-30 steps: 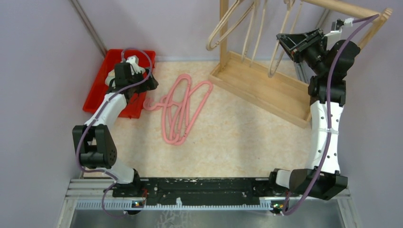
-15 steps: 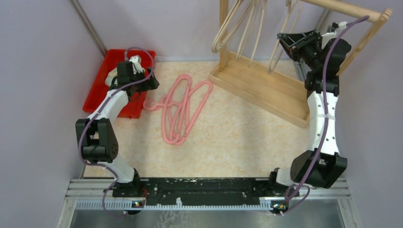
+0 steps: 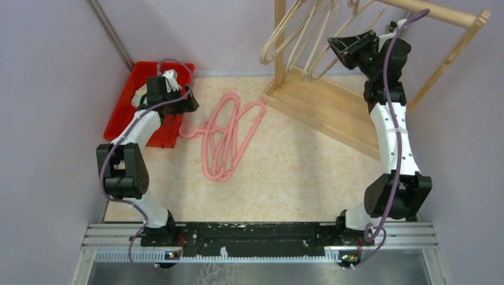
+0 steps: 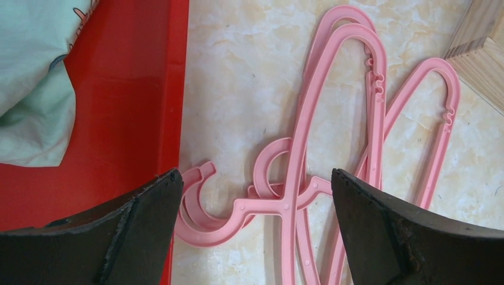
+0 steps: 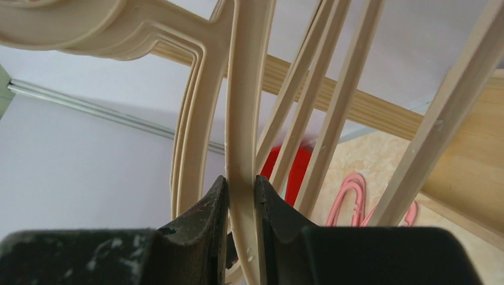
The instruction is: Organize the hangers
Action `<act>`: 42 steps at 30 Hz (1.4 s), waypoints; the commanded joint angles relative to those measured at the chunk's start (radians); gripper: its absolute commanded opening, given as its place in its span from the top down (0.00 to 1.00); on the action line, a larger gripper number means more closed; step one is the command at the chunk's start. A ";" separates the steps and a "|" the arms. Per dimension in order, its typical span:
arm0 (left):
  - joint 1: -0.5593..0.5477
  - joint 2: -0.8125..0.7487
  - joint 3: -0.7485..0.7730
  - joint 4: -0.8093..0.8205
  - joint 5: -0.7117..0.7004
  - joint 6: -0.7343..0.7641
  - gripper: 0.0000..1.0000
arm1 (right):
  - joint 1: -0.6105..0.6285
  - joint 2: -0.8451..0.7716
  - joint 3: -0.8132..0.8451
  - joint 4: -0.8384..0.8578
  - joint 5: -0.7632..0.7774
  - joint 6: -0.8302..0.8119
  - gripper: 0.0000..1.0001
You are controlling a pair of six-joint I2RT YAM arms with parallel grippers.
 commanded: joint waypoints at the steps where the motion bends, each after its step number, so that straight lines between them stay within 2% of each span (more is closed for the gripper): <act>1: 0.027 0.006 0.035 0.013 0.024 0.019 0.00 | 0.060 0.062 0.088 -0.060 0.038 -0.043 0.97; 6: 0.049 0.005 0.023 0.021 0.031 0.013 0.00 | 0.121 0.126 0.160 -0.099 0.054 -0.061 0.98; 13: 0.058 0.000 0.014 0.027 0.038 0.010 0.00 | 0.136 0.139 0.155 -0.100 0.065 -0.057 0.95; 14: 0.060 -0.002 0.014 0.027 0.039 0.010 0.00 | 0.137 0.142 0.159 -0.105 0.055 -0.057 0.92; 18: 0.059 -0.003 0.012 0.027 0.041 0.008 0.00 | 0.141 0.105 0.132 -0.139 0.098 -0.078 0.67; 23: 0.060 -0.008 0.012 0.027 0.039 0.005 0.00 | 0.140 0.030 0.128 -0.195 0.153 -0.134 0.41; 24: 0.059 -0.008 0.012 0.026 0.039 0.004 0.00 | 0.140 0.020 0.130 -0.209 0.157 -0.142 0.39; 37: 0.059 -0.008 0.019 0.024 0.043 -0.004 0.00 | 0.140 -0.183 0.139 -0.406 0.234 -0.296 0.29; 40: 0.059 -0.008 0.024 0.024 0.043 -0.008 0.00 | 0.139 -0.187 0.186 -0.476 0.316 -0.347 0.32; 42: 0.060 -0.009 0.025 0.027 0.050 -0.013 0.00 | 0.140 -0.163 0.240 -0.532 0.380 -0.394 0.40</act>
